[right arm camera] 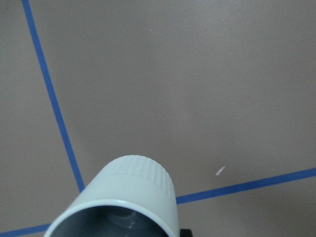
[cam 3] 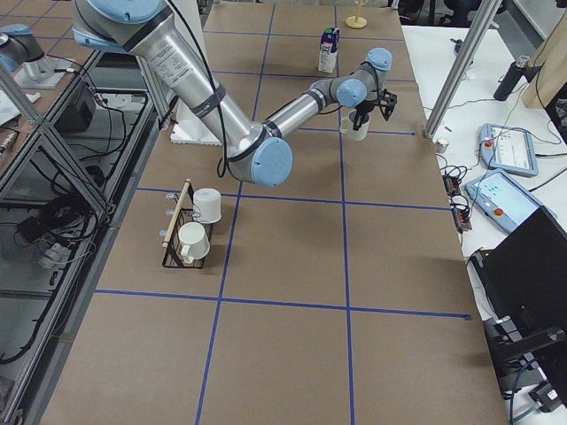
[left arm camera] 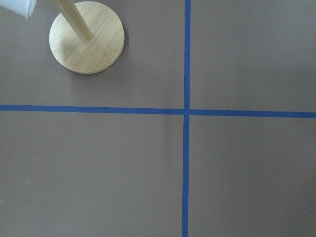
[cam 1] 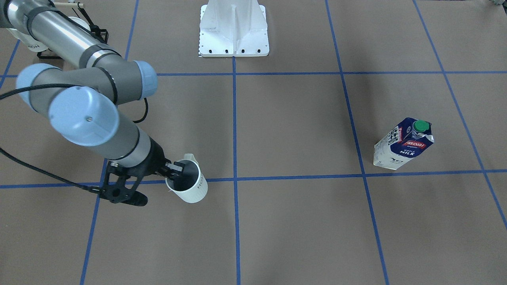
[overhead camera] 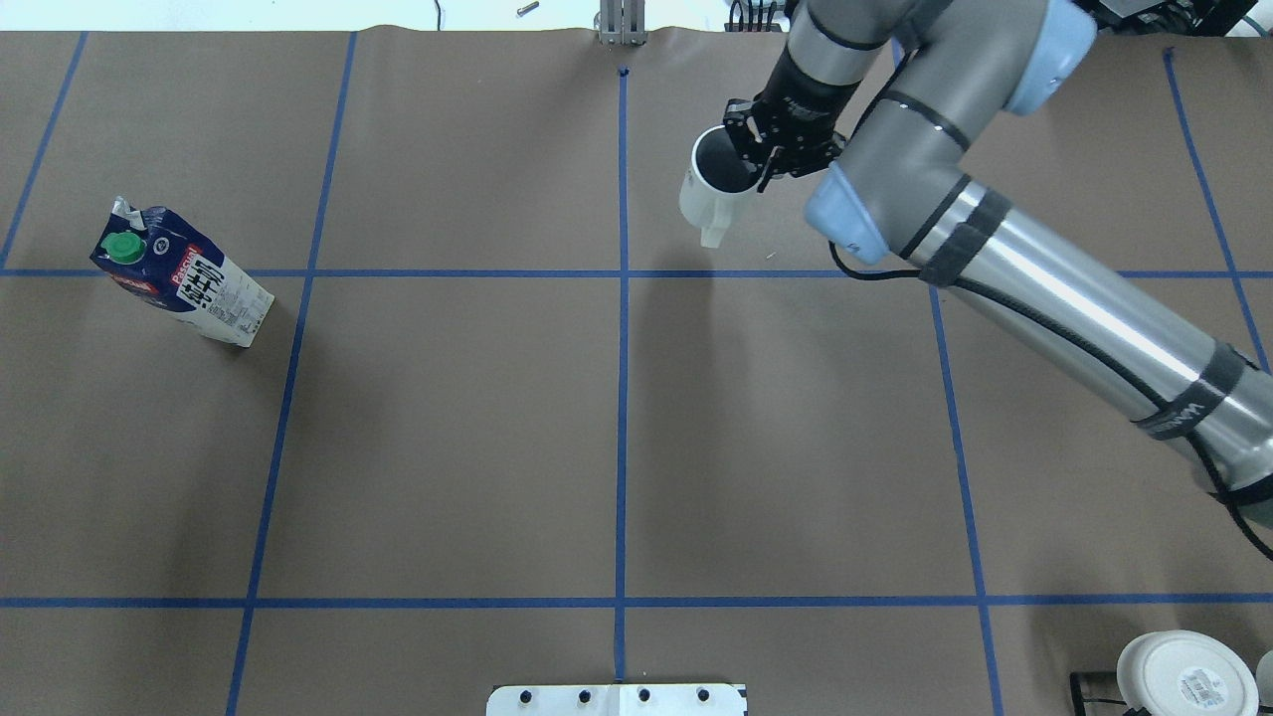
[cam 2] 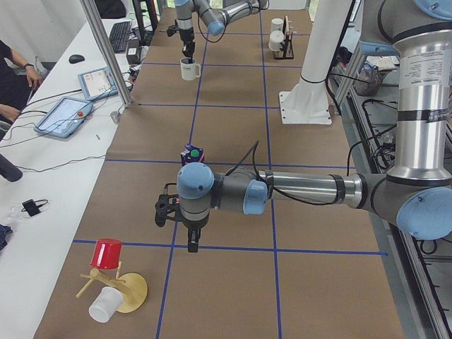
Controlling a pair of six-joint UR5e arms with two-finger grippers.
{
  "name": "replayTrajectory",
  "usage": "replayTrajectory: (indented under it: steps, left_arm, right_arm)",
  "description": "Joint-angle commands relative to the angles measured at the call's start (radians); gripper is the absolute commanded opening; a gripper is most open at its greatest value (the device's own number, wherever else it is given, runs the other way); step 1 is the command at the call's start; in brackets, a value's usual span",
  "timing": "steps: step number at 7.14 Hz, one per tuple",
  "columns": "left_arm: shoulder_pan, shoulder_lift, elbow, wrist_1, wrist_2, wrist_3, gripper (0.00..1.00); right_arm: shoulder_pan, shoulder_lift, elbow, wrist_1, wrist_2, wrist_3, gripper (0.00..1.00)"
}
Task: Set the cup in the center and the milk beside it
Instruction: 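Carry the white mug with the right gripper to the table center and set it down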
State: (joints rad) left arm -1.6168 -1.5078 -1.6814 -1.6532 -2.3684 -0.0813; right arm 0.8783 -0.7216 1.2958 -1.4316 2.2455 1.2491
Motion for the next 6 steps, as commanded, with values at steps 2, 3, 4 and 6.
replayTrajectory:
  steps: [2,3,4,6]
  left_arm:
    - [0.000,0.001,0.008,0.000,0.000,0.002,0.98]
    - [0.000,0.000,0.012,0.000,0.000,0.002,0.98]
    - [0.000,0.000,0.011,0.000,0.000,0.002,0.98]
    - [0.000,0.000,0.011,0.000,0.000,0.002,0.98]
  right_arm:
    - [-0.103,0.062,-0.064,0.062,-0.055,0.113,0.00]
    - [-0.117,0.060,-0.064,0.062,-0.059,0.113,0.00]
    - [-0.122,0.059,-0.064,0.063,-0.063,0.113,0.21]
    - [-0.127,0.060,-0.059,0.079,-0.118,0.101,1.00]
